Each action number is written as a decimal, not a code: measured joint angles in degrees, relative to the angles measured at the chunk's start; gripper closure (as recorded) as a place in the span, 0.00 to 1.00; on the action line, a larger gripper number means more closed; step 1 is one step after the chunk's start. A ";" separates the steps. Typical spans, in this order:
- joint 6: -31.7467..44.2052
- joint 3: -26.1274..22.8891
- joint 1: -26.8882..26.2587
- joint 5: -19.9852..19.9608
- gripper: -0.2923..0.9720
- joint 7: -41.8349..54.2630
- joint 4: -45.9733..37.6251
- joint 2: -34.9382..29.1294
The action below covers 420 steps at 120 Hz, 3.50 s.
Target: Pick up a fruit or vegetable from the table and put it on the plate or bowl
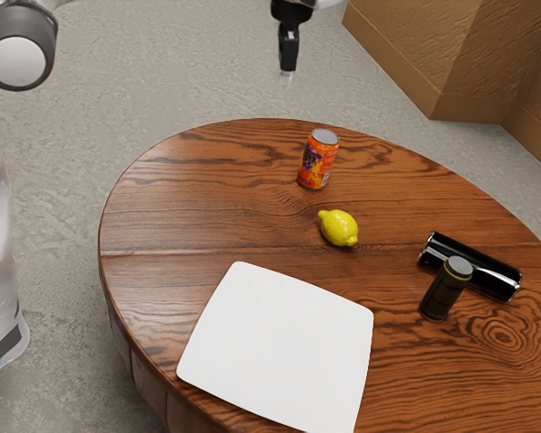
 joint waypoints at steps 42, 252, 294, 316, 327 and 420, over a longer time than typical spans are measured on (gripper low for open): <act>0.43 2.60 2.41 -2.31 0.24 -6.79 0.62 0.19; 22.32 -6.85 0.25 -10.65 0.25 45.45 1.28 29.04; 24.33 -6.84 0.59 -11.31 0.25 52.60 4.01 33.31; 25.89 -8.15 0.32 -11.34 0.25 54.90 6.74 34.15; 26.75 -8.87 0.40 -11.39 0.25 55.80 7.25 34.84; 16.29 -9.40 -0.96 -13.08 0.52 54.15 -3.58 21.77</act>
